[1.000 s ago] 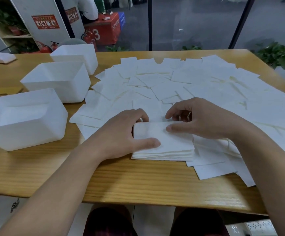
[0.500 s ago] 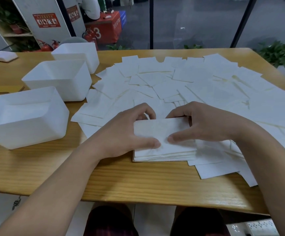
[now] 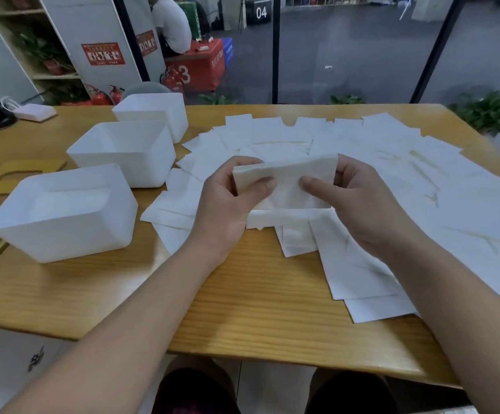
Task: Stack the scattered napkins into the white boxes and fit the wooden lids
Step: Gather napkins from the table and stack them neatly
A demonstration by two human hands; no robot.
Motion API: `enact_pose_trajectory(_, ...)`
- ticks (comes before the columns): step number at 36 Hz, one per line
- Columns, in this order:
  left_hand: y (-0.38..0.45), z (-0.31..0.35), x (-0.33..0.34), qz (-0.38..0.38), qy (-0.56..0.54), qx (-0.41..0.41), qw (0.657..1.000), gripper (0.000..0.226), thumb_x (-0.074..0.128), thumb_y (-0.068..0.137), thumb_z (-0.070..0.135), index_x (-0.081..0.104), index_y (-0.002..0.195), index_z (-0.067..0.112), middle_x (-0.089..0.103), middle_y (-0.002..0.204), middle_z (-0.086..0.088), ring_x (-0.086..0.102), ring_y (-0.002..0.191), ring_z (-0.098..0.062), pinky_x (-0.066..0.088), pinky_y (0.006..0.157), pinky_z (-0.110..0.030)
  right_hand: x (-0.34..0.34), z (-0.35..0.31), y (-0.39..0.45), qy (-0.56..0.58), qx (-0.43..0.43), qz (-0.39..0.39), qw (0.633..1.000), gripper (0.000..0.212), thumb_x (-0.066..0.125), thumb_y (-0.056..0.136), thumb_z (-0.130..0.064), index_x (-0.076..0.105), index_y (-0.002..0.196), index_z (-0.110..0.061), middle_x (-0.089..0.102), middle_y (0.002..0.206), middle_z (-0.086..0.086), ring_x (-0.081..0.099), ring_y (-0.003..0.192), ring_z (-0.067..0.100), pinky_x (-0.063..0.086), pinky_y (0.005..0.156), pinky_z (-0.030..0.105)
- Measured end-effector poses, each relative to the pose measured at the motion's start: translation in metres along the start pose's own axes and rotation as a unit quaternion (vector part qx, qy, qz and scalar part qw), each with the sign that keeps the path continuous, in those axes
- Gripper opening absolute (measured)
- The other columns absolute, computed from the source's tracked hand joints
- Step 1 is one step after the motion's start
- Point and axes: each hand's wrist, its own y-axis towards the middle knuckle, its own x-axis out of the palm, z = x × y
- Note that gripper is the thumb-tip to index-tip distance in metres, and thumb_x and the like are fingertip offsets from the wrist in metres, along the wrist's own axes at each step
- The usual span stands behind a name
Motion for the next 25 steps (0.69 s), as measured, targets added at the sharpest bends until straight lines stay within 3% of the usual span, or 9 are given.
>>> enact_pose_trajectory(2, 0.003, -0.001, 0.003, 0.000, 0.026, 0.011, 1.000, 0.026, 0.083, 0.095, 0.015, 0.072, 0.117, 0.024, 0.073, 0.116, -0.011, 0.071, 0.112, -0.036, 0.060, 0.097, -0.058, 0.002, 0.004, 0.002, 0.008, 0.000, 0.020, 1.000, 0.025, 0.075, 0.101, -0.016, 0.072, 0.125, -0.012, 0.079, 0.118, 0.008, 0.076, 0.111, 0.028, 0.061, 0.100, 0.051)
enact_pose_trajectory(5, 0.005, -0.009, 0.003, 0.009, 0.088, 0.004, 0.996, 0.051, 0.080, 0.092, 0.011, 0.064, 0.133, 0.035, 0.072, 0.121, 0.004, 0.069, 0.114, -0.019, 0.060, 0.099, -0.048, 0.003, 0.012, 0.002, 0.004, 0.043, 0.023, 0.999, 0.041, 0.086, 0.092, -0.022, 0.067, 0.128, -0.021, 0.076, 0.116, 0.011, 0.076, 0.106, 0.028, 0.063, 0.091, 0.044)
enact_pose_trajectory(8, 0.005, -0.013, 0.004, 0.006, 0.109, -0.032, 0.994, 0.071, 0.077, 0.092, 0.014, 0.048, 0.148, 0.046, 0.065, 0.131, 0.004, 0.065, 0.117, -0.016, 0.056, 0.107, -0.048, 0.006, 0.016, 0.001, -0.037, 0.073, 0.029, 0.996, 0.049, 0.087, 0.090, -0.022, 0.062, 0.131, -0.030, 0.075, 0.114, 0.005, 0.077, 0.098, 0.021, 0.062, 0.080, 0.033)
enact_pose_trajectory(12, -0.001, -0.009, 0.011, -0.001, 0.118, -0.026, 0.993, 0.085, 0.073, 0.092, 0.012, 0.036, 0.155, 0.054, 0.052, 0.154, -0.007, 0.046, 0.146, -0.024, 0.041, 0.123, -0.049, 0.009, 0.016, 0.002, -0.039, 0.041, 0.047, 0.997, 0.053, 0.083, 0.091, -0.020, 0.059, 0.135, -0.037, 0.074, 0.119, 0.003, 0.076, 0.103, 0.021, 0.063, 0.090, 0.042)
enact_pose_trajectory(17, -0.001, -0.014, 0.007, 0.007, 0.104, -0.038, 0.994, 0.090, 0.072, 0.094, 0.005, 0.029, 0.161, 0.048, 0.061, 0.133, -0.004, 0.067, 0.110, -0.016, 0.056, 0.100, -0.034, 0.008, 0.016, 0.001, -0.026, 0.035, 0.045, 0.998, 0.061, 0.084, 0.091, -0.020, 0.054, 0.142, -0.037, 0.075, 0.121, 0.001, 0.077, 0.105, 0.021, 0.061, 0.095, 0.045)
enact_pose_trajectory(20, -0.006, -0.013, 0.010, -0.013, 0.125, -0.023, 0.992, 0.092, 0.070, 0.096, 0.007, 0.024, 0.163, 0.050, 0.043, 0.161, 0.008, 0.044, 0.134, 0.010, 0.037, 0.108, -0.010, 0.012, 0.016, 0.000, -0.027, 0.029, 0.059, 0.997, 0.062, 0.087, 0.089, -0.024, 0.055, 0.141, -0.040, 0.075, 0.121, -0.005, 0.076, 0.107, 0.018, 0.062, 0.097, 0.044)
enact_pose_trajectory(22, -0.005, -0.012, 0.012, -0.007, 0.129, -0.019, 0.991, 0.091, 0.070, 0.098, 0.008, 0.023, 0.163, 0.051, 0.038, 0.163, 0.011, 0.034, 0.129, 0.029, 0.031, 0.103, 0.001, 0.014, 0.014, 0.001, -0.032, 0.019, 0.073, 0.997, 0.060, 0.087, 0.090, -0.029, 0.056, 0.140, -0.040, 0.073, 0.121, -0.012, 0.073, 0.110, 0.012, 0.061, 0.097, 0.038)
enact_pose_trajectory(24, -0.004, -0.013, 0.012, 0.004, 0.109, -0.028, 0.994, 0.092, 0.071, 0.096, 0.014, 0.022, 0.161, 0.057, 0.047, 0.156, 0.005, 0.042, 0.141, 0.012, 0.038, 0.119, -0.020, 0.016, 0.012, 0.001, -0.032, 0.018, 0.082, 0.996, 0.057, 0.085, 0.092, -0.037, 0.056, 0.140, -0.041, 0.072, 0.122, -0.015, 0.072, 0.112, 0.008, 0.059, 0.095, 0.032)
enact_pose_trajectory(25, -0.004, -0.013, 0.012, 0.002, 0.104, -0.034, 0.994, 0.092, 0.071, 0.096, 0.014, 0.022, 0.160, 0.058, 0.053, 0.149, 0.006, 0.052, 0.136, 0.002, 0.045, 0.118, -0.031, 0.019, 0.012, 0.000, -0.027, 0.020, 0.088, 0.996, 0.054, 0.083, 0.093, -0.042, 0.056, 0.140, -0.042, 0.072, 0.123, -0.015, 0.071, 0.112, 0.008, 0.058, 0.095, 0.031)
